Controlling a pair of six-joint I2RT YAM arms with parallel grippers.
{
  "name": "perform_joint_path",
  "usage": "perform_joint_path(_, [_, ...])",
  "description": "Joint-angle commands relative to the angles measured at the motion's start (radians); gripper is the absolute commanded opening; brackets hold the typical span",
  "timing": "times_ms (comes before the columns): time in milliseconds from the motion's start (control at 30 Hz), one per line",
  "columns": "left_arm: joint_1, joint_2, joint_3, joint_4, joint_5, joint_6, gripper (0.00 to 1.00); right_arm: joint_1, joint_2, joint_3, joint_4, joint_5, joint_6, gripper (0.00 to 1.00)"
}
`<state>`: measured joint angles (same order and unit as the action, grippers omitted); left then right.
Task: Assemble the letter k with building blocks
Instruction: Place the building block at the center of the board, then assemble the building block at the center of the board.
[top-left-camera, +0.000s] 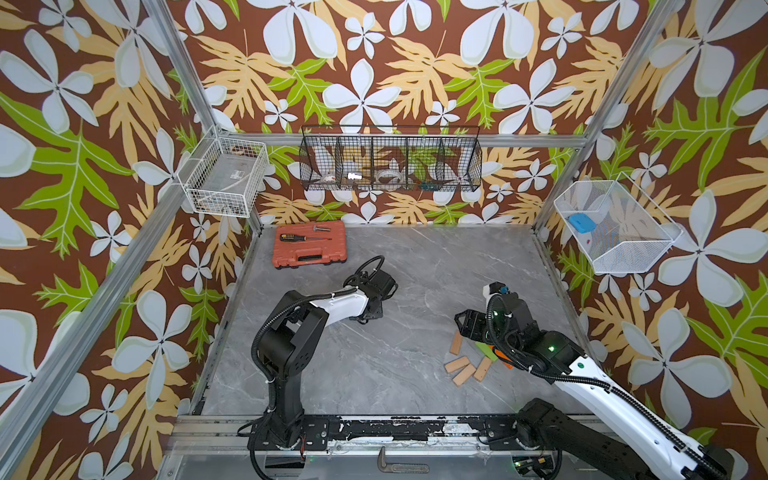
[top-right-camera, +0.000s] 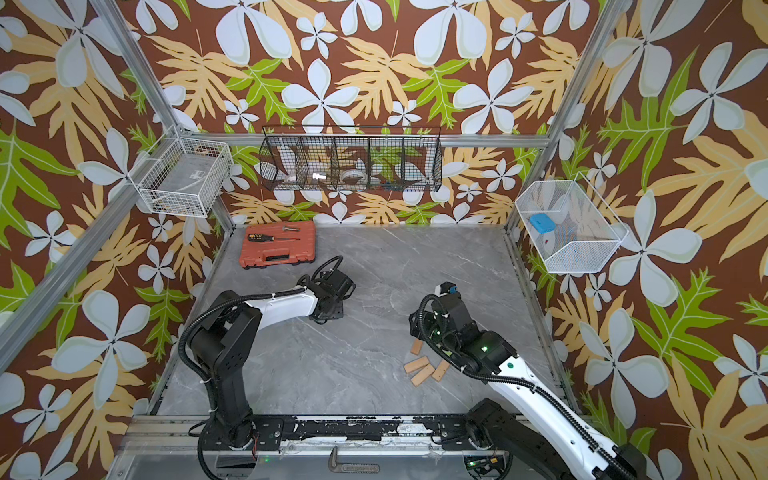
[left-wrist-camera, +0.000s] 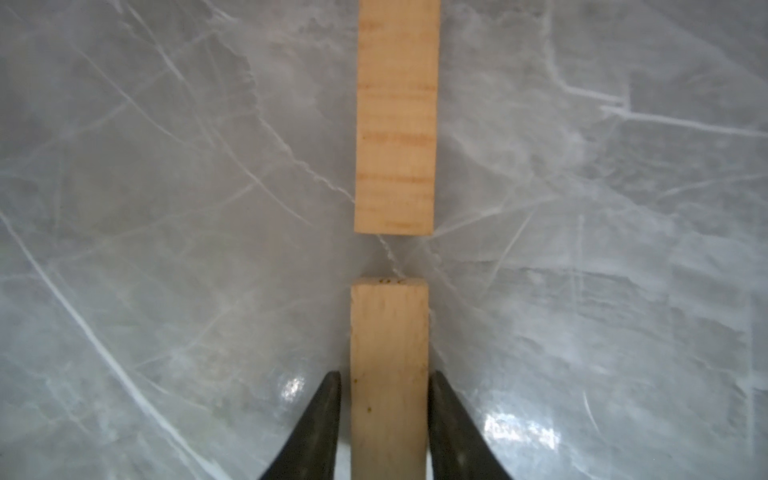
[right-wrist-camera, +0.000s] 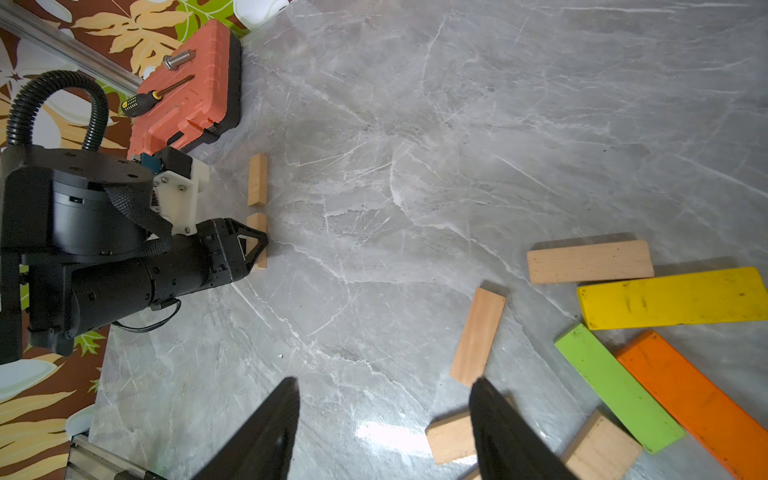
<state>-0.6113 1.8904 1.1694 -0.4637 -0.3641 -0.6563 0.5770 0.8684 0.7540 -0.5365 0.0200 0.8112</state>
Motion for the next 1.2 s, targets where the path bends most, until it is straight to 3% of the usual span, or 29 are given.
perform_joint_path(0, [0.002, -0.015, -0.001, 0.008, 0.004, 0.01, 0.46, 0.0, -0.002, 0.008, -0.004, 0.009, 0.011, 0.67])
perform_joint_path(267, [0.002, -0.159, -0.017, 0.011, 0.042, 0.021, 0.61, 0.0, 0.003, 0.013, -0.004, 0.011, 0.013, 0.67])
perform_joint_path(400, [0.002, -0.247, -0.071, -0.005, 0.038, -0.016, 0.62, 0.0, 0.004, 0.01, 0.0, 0.011, 0.013, 0.67])
perform_joint_path(700, [0.002, -0.219, -0.146, 0.055, 0.134, -0.036, 0.56, 0.0, 0.008, 0.001, 0.007, -0.003, 0.016, 0.67])
perform_joint_path(1167, [0.003, -0.094, -0.081, 0.039, 0.065, 0.024, 0.37, 0.0, -0.002, 0.004, -0.002, 0.006, 0.026, 0.67])
